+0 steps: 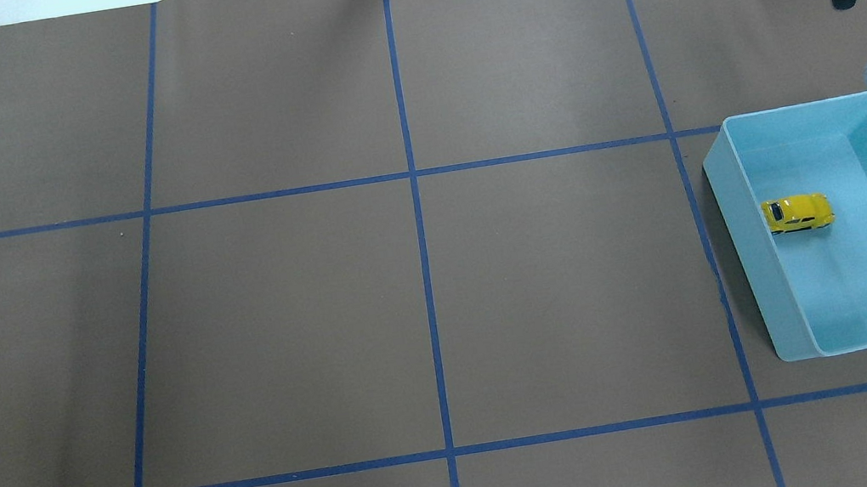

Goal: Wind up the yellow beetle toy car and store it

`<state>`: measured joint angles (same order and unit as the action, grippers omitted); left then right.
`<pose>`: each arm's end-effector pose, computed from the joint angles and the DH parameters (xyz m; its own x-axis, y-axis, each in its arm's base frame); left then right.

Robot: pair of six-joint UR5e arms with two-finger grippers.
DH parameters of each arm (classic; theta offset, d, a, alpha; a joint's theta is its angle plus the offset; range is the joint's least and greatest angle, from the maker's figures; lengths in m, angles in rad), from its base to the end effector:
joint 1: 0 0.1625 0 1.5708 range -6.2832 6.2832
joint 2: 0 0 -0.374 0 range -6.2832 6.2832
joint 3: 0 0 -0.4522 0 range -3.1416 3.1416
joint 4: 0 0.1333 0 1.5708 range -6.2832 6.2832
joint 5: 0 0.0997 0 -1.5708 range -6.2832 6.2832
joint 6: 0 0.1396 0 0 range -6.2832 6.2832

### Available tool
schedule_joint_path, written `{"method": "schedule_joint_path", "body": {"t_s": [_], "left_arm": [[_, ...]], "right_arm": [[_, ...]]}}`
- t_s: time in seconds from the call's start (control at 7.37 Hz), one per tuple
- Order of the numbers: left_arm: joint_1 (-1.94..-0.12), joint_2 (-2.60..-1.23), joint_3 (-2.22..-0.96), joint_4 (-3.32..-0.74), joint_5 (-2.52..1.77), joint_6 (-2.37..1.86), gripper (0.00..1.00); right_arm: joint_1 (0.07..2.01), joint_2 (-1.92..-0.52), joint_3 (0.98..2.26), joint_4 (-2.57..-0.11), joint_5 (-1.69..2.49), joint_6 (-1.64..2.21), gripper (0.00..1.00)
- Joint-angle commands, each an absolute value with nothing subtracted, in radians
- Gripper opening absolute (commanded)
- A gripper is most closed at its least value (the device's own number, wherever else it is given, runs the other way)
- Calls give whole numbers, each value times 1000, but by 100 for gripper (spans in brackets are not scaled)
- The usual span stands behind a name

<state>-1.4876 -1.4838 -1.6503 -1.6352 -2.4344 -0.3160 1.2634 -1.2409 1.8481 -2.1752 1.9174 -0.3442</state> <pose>0.0165 -0.5248 0.6234 0.6378 -0.2169 -0.7391 0.1212 0.9758 -0.1818 -0.0975 -0.5908 0.3893 0.7415 -0.5904 0.3188 0.5872 0.8009 0.1173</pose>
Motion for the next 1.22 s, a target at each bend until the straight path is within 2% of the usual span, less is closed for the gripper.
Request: {"method": "schedule_joint_path", "body": {"t_s": [0.0, 0.14, 0.41, 0.68, 0.81, 1.09], "left_arm": [[-1485, -1485, -1652, -1637, -2434, -321, 100], [-1485, -1485, -1651, -1635, -2434, -321, 100], [-1486, -1483, -1649, -1637, -2433, -321, 100], [-1486, -1483, -1647, -1637, -2433, -321, 100], [-1488, -1483, -1647, -1635, -2433, -321, 100], [-1486, -1483, -1646, -1635, -2433, -321, 100]], "right_arm": [[1362, -1299, 1845, -2136, 1963, 109, 99], [1443, -1393, 1815, -2005, 2070, 110, 99], [1610, -1500, 1606, -1745, 2278, 106, 99], [1629, -1575, 1545, -1547, 2298, 113, 99], [1629, -1569, 1513, -1496, 2293, 114, 99], [1623, -1566, 1505, -1491, 2252, 112, 99]]}}
